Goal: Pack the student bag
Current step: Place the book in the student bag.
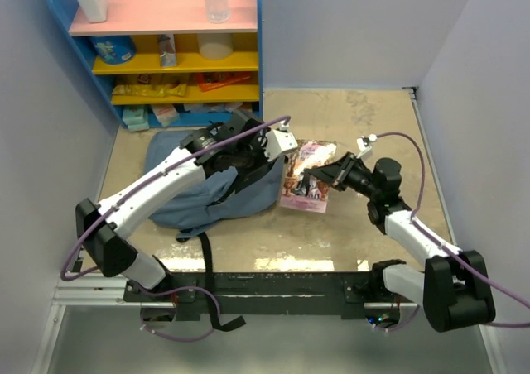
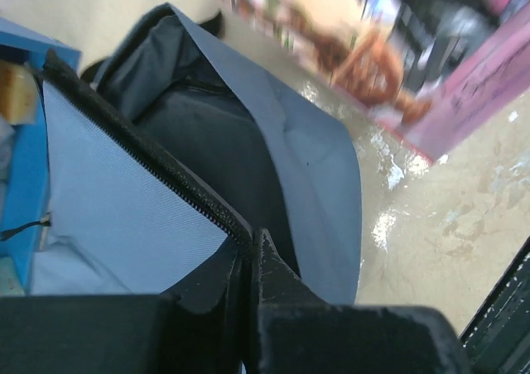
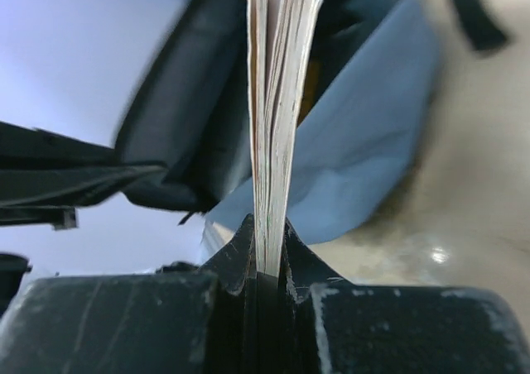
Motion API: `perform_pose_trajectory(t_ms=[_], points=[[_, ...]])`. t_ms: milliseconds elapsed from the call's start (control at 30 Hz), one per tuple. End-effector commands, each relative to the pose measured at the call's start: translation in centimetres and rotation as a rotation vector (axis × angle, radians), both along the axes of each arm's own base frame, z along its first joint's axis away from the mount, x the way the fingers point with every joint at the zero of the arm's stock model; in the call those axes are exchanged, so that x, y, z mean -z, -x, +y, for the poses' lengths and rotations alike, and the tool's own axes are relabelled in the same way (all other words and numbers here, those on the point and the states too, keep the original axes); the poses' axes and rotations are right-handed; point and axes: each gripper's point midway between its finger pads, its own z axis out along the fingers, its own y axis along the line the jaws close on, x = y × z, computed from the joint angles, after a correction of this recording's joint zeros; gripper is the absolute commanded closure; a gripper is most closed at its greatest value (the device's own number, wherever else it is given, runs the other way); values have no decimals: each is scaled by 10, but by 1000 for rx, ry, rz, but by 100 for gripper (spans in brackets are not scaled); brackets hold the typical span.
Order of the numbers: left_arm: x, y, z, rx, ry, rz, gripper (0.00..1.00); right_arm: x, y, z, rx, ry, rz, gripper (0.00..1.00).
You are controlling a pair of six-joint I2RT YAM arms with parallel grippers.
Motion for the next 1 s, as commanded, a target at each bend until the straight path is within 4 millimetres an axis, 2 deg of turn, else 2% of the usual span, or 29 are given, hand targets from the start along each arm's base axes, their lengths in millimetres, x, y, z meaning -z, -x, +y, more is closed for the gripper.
perform_pose_trajectory(t_ms=[0,33,67,100,133,167,233,267,300,433,567,600,667,767,833,900,933,967], points=[[-83,13,-18,107,203,-133,100,-55,-5,47,-87,-98,-132,100],[-83,19,-17,130,205,-114,100,-46,-10,56,-94,-100,-99,100],[-81,23,-17,144,204,-105,100,-46,-15,61,-90,-110,-92,100],[-82,27,-15,153,208,-102,100,-59,-16,71,-107,-149,-116,100],[-82,29,-14,158,212,-98,100,-60,-20,76,-112,-165,-109,100],[-77,32,-13,163,207,-88,100,-51,-28,81,-104,-170,-77,100],[-77,35,-12,166,214,-84,100,-60,-37,96,-121,-192,-71,100],[-73,37,-11,168,212,-74,100,-49,-44,103,-115,-186,-37,100],[-73,38,-11,170,213,-71,100,-56,-47,115,-133,-186,-31,100],[-66,41,-10,177,209,-60,100,-53,-56,143,-149,-186,20,100],[-58,46,-11,193,211,-34,100,-48,-55,170,-159,-188,45,100],[-57,46,-12,196,216,-29,100,-48,-50,183,-180,-178,46,100],[-53,48,-14,202,221,-16,100,-33,-50,197,-183,-149,68,100],[-53,49,-17,211,232,-15,100,-15,-35,225,-212,-100,95,100],[-54,51,-18,217,244,-9,100,1,-31,232,-206,-68,120,100],[-53,53,-19,225,250,2,100,5,-31,238,-198,-59,114,100],[-52,56,-20,236,253,12,100,4,-32,240,-202,-58,107,95],[-51,57,-20,236,256,20,100,1,-33,244,-216,-53,83,84]])
